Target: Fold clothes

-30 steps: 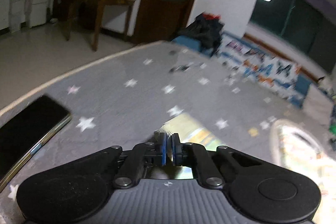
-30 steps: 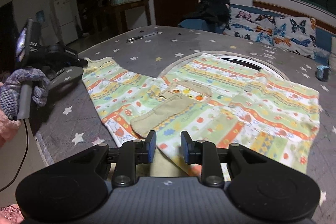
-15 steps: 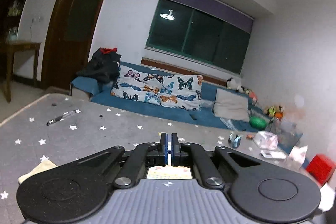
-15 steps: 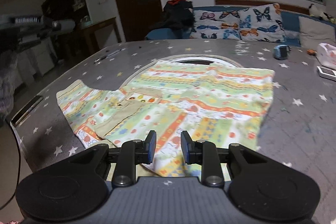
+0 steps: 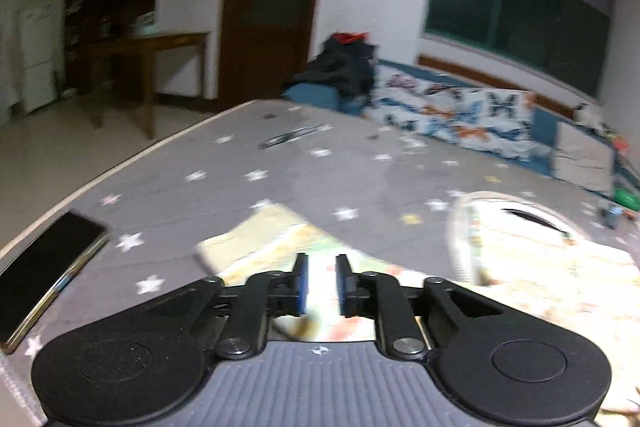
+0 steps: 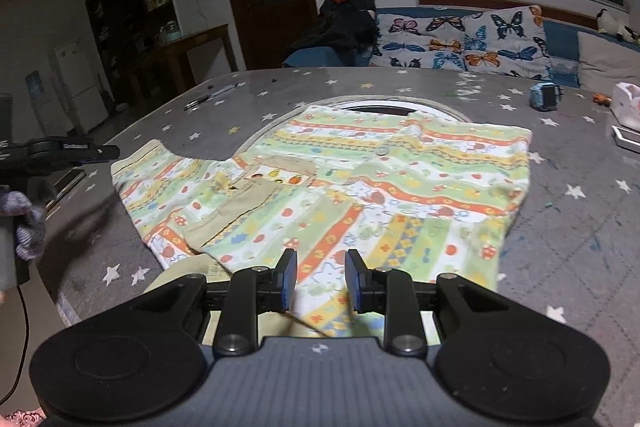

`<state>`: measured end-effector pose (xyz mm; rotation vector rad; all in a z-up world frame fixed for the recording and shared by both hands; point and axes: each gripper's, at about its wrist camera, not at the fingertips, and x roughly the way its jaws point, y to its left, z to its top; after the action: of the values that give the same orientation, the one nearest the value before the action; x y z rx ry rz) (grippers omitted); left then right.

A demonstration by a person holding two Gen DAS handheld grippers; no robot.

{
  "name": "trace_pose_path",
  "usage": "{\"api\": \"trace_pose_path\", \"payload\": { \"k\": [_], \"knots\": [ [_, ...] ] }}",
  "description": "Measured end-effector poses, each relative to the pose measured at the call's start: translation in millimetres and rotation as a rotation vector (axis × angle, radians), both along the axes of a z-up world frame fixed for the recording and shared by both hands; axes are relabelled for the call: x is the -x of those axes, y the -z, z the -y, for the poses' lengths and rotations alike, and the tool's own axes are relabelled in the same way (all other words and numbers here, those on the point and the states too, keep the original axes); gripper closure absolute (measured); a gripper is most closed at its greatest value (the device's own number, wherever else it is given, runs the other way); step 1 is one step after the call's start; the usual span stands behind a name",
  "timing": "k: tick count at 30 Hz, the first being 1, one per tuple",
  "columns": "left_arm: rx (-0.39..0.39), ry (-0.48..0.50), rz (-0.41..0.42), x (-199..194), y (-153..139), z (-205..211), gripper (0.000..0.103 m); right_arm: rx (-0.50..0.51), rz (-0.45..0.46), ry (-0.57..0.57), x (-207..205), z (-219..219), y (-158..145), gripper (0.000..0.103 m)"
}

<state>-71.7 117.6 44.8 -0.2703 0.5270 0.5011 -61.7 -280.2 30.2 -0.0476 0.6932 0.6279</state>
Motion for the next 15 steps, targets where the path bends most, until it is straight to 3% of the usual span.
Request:
{"api": "trace_pose_path", "payload": {
  "k": [7,15],
  "knots": [
    [-0.004,-0.155,-0.047,-11,23,-47,0.068,0.023,0.016,-0.023,3,-13,-4,0.069],
    [0.080,-0.171,-0.051,-19,37,-71,0.072,0.033,0.018,-0.024,4,-16,-7,0.069]
  ]
}}
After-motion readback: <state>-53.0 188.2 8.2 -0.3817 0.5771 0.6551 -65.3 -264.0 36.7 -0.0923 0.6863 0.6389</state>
